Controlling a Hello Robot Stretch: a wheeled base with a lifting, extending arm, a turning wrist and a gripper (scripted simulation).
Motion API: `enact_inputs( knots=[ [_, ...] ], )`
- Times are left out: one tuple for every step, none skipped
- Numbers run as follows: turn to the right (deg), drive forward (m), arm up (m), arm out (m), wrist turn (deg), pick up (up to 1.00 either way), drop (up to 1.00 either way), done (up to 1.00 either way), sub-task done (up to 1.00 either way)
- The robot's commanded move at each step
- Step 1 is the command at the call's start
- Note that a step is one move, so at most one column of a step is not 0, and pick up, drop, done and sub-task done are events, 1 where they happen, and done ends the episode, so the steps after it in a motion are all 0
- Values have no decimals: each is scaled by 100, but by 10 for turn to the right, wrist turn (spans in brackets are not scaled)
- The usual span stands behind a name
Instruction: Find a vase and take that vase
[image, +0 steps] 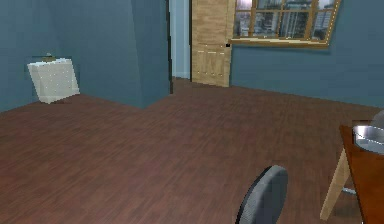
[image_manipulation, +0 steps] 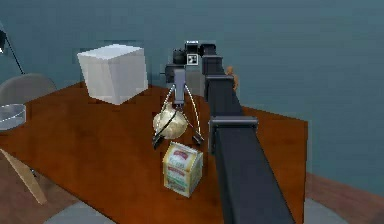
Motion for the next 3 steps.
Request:
enact_inputs(
  knots=[
    [0, 0, 0, 0, 450, 0, 0, 0, 0],
    [0, 0, 0, 0, 450, 0, 0, 0, 0],
    [0, 0, 0, 0, 450, 0, 0, 0, 0]
  ],
)
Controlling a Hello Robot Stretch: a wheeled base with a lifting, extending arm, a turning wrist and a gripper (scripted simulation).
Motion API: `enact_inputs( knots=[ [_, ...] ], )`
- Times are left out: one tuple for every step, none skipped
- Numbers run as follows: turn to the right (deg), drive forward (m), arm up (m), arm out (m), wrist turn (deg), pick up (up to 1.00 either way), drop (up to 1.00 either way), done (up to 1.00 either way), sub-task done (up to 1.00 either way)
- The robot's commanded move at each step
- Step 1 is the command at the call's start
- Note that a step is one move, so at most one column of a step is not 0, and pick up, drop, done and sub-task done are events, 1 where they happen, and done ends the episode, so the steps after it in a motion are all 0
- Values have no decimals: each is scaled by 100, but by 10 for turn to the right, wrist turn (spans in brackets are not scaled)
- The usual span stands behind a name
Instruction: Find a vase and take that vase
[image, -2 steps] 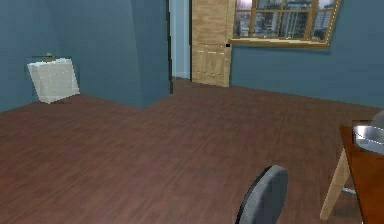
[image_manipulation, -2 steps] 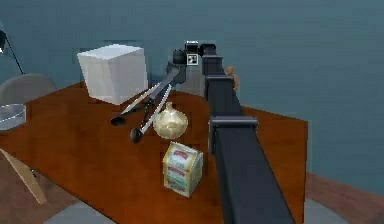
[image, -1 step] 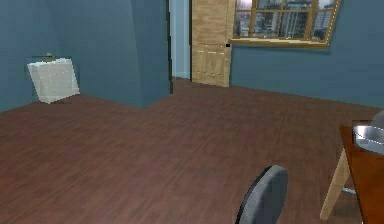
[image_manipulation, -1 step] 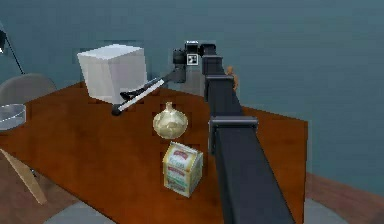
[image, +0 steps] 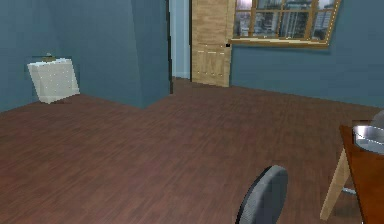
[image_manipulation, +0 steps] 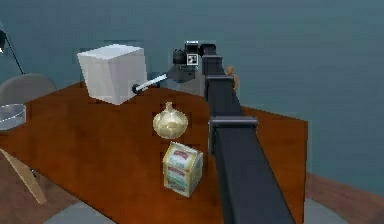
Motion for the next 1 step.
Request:
enact_inputs(
  knots=[
    [0, 0, 0, 0, 180, 0, 0, 0, 0]
  ],
)
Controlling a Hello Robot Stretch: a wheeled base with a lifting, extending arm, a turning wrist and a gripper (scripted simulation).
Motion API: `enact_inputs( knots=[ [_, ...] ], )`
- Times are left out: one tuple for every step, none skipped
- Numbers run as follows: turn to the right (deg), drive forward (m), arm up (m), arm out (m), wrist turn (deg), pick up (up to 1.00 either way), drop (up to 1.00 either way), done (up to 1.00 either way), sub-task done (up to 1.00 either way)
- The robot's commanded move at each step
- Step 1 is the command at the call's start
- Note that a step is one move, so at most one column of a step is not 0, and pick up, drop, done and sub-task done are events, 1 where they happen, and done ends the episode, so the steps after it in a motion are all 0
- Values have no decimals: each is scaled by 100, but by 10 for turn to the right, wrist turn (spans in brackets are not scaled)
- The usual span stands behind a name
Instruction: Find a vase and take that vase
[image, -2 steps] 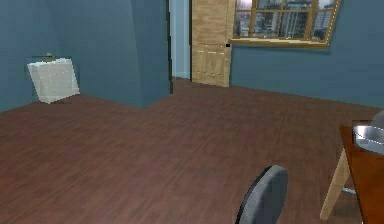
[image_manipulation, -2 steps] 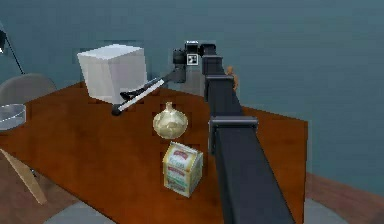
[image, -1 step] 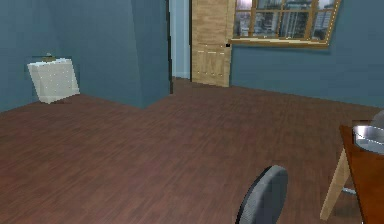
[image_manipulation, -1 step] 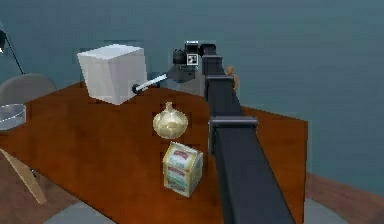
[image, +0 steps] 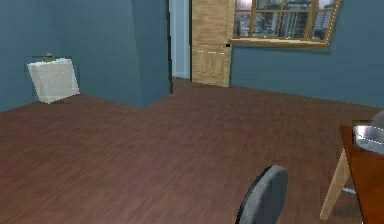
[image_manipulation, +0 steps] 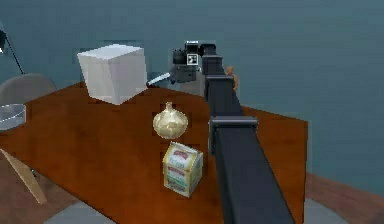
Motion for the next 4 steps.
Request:
enact_inputs(
  knots=[
    [0, 0, -26, 0, 0, 0, 0, 0, 0],
    [0, 0, 0, 0, 0, 100, 0, 0, 0],
    [0, 0, 10, 0, 0, 0, 0, 0, 0],
    [0, 0, 0, 0, 0, 0, 0, 100, 0]
  ],
)
